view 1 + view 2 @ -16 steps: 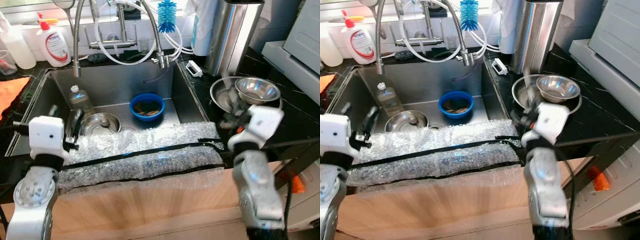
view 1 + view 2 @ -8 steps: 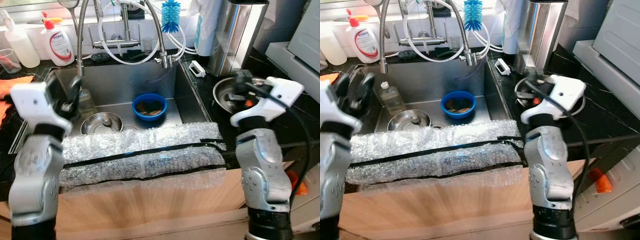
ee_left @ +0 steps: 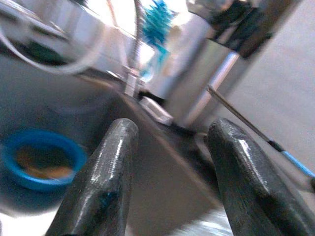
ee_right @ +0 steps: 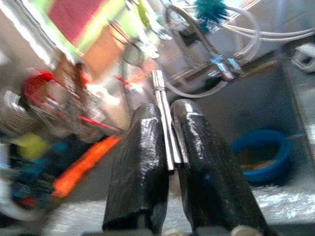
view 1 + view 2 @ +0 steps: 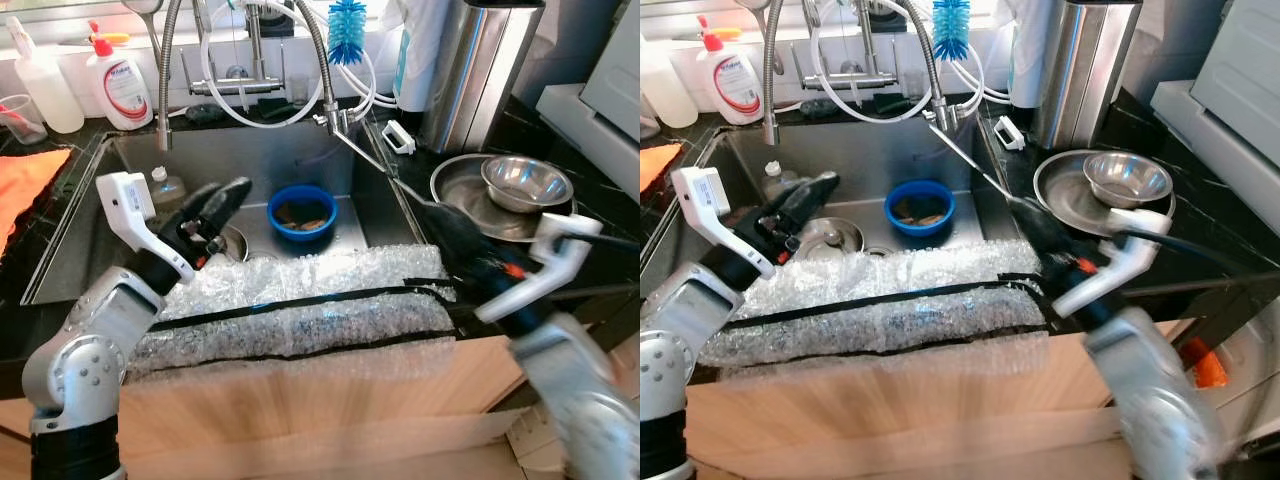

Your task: Kitchen organization

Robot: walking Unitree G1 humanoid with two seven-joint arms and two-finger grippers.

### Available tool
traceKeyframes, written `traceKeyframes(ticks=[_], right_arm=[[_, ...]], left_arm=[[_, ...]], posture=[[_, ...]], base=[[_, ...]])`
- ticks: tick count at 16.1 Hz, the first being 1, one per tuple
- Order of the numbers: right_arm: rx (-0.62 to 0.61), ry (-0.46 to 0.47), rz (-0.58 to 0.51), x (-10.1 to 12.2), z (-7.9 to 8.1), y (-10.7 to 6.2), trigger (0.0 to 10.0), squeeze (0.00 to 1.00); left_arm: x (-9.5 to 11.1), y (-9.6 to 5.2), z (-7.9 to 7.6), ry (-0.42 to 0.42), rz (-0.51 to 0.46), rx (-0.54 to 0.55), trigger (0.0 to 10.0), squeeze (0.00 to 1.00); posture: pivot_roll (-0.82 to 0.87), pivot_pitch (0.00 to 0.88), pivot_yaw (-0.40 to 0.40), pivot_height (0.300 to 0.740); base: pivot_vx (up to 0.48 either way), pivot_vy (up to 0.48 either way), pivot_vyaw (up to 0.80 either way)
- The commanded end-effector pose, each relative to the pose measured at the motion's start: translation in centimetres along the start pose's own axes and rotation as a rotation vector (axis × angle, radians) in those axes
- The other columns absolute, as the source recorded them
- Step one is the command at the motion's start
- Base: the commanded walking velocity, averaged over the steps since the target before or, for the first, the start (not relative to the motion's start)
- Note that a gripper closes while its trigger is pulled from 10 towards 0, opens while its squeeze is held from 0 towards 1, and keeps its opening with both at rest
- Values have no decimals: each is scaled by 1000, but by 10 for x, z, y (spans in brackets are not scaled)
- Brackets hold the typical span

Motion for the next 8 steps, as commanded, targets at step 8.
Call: traceKeyframes(ticks=[8], right_arm=[[136,217,56,-32,17,-2,10000,0]], left_arm=[[-21,9,-32,-301,25,-216,10000,0]], posture=[[-73,21,40,740]], base=[[0,0,0]])
Point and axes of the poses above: a point about 5 cm out from each wrist's last joint towards the gripper, its own y axis pointing out of the wrist towards the gripper, its own x axis along the axis of the wrist's last joint, z = x × y, the point moved 1 cm from there along y, pointing out of the wrist towards the gripper, and after that the axes turned 14 degrees about y, right-handed, at the moved point
